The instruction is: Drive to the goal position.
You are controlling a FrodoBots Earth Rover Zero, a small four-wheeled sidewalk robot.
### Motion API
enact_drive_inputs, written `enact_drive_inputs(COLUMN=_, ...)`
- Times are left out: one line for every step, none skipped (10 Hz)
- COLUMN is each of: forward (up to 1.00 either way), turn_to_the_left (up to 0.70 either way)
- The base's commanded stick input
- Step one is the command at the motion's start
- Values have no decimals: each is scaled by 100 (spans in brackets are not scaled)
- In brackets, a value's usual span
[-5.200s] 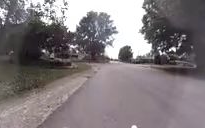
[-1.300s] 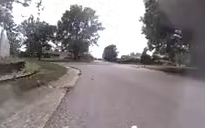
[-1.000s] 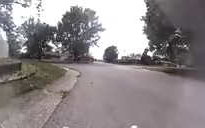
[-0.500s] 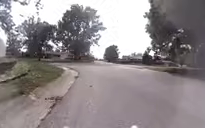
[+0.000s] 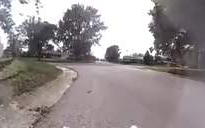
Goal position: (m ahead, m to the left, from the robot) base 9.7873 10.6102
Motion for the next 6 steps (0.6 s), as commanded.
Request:
enact_drive_inputs(forward=85, turn_to_the_left=0)
enact_drive_inputs(forward=85, turn_to_the_left=0)
enact_drive_inputs(forward=85, turn_to_the_left=0)
enact_drive_inputs(forward=85, turn_to_the_left=0)
enact_drive_inputs(forward=85, turn_to_the_left=0)
enact_drive_inputs(forward=85, turn_to_the_left=0)
